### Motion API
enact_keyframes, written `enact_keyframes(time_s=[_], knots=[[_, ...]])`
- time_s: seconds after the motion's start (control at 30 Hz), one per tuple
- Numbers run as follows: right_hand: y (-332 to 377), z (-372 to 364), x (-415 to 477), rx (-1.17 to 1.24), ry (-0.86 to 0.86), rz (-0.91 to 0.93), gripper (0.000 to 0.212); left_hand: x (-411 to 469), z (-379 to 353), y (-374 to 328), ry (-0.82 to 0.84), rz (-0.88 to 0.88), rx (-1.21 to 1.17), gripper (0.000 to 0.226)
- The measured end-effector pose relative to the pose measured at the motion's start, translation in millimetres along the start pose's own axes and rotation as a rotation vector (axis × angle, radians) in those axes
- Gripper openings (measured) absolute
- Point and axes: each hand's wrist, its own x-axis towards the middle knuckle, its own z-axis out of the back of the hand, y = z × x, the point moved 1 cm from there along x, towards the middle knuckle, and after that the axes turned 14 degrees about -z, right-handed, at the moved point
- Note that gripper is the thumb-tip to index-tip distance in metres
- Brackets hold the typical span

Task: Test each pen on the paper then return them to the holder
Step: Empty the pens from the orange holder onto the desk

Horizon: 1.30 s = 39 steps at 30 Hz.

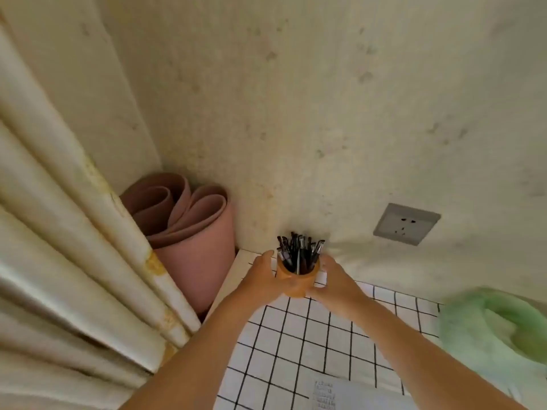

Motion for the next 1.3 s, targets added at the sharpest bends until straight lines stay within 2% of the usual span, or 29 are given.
enact_keyframes(time_s=[0.03, 0.13, 0.23, 0.4, 0.6, 0.8, 0.97, 1.07, 1.2, 1.3], knots=[[-1.5, -7.3, 4.7, 0.068, -0.006, 0.027, 0.054, 1.9, -5.3, 1.8, 0.002, -0.039, -0.069, 0.101], [-21.6, -27.3, 28.2, 0.215, -0.022, 0.061, 0.062, 12.8, -22.1, 15.0, -0.031, -0.133, -0.221, 0.054], [-40.4, -47.1, 41.2, 0.348, -0.032, 0.081, 0.078, 12.6, -35.0, 20.6, -0.126, -0.249, -0.256, 0.053], [-57.1, -55.9, 47.1, 0.266, -0.191, 0.073, 0.095, 13.5, -41.1, 50.3, -0.196, -0.324, -0.220, 0.056], [-68.8, -48.0, -21.1, 0.257, -0.221, 0.143, 0.085, -35.2, -47.6, 39.2, -0.187, -0.341, -0.197, 0.077], [-86.7, -49.5, -106.7, 0.223, -0.300, 0.201, 0.086, -107.1, -74.5, 20.0, -0.146, -0.377, -0.183, 0.066], [-105.0, -47.0, -167.6, 0.128, -0.350, 0.210, 0.084, -150.0, -91.5, 19.2, -0.028, -0.369, -0.231, 0.076], [-117.9, -41.3, -192.5, 0.026, -0.403, 0.218, 0.079, -170.6, -92.7, 17.2, 0.059, -0.363, -0.139, 0.077], [-136.3, -32.1, -206.1, -0.251, -0.513, 0.193, 0.090, -186.5, -97.6, 12.2, -0.034, -0.403, -0.124, 0.105], [-147.4, -31.1, -209.3, -0.459, -0.539, 0.166, 0.095, -184.8, -108.8, 14.6, -0.066, -0.468, -0.085, 0.104]])
